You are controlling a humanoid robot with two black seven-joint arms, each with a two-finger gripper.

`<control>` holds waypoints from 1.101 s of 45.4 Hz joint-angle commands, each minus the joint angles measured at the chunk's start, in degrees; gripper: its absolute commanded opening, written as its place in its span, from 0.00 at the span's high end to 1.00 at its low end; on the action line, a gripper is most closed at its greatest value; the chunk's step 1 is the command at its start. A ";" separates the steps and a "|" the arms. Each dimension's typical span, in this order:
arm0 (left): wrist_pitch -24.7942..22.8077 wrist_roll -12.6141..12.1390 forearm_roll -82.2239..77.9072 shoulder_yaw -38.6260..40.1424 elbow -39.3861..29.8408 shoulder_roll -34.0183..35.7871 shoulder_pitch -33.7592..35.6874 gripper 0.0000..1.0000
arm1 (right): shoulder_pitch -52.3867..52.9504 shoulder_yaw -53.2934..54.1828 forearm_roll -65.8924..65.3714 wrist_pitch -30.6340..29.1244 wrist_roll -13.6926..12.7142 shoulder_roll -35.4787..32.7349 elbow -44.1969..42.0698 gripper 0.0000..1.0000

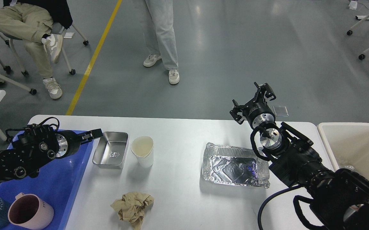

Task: Tidy desktop
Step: 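Reach the left gripper to the steel tin box and grasp it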

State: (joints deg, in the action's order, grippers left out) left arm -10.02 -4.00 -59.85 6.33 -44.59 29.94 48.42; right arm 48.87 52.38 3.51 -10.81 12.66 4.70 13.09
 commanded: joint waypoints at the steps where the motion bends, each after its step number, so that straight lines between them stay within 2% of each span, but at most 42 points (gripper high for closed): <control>1: 0.01 0.04 0.00 -0.09 0.20 -0.50 0.01 0.21 | -0.09 0.00 0.00 0.00 0.00 -0.04 0.00 0.00; 27: 0.00 0.22 -0.09 -0.18 0.73 -0.58 -1.22 0.28 | -0.44 -0.09 0.00 0.00 0.00 -0.13 0.00 0.00; 36: -0.08 0.13 -0.09 -0.27 1.61 -1.81 -2.01 0.33 | -0.35 0.00 0.00 0.00 0.00 -0.13 0.00 0.00; 50: -0.17 0.04 0.00 -1.85 1.78 -2.08 -2.37 0.46 | -0.44 -0.09 0.00 0.00 0.00 -0.22 0.00 0.00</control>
State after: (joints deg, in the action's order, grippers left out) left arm -10.13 -3.86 -59.89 4.57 -42.80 27.87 46.06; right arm 48.56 52.35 3.51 -10.81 12.66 4.49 13.10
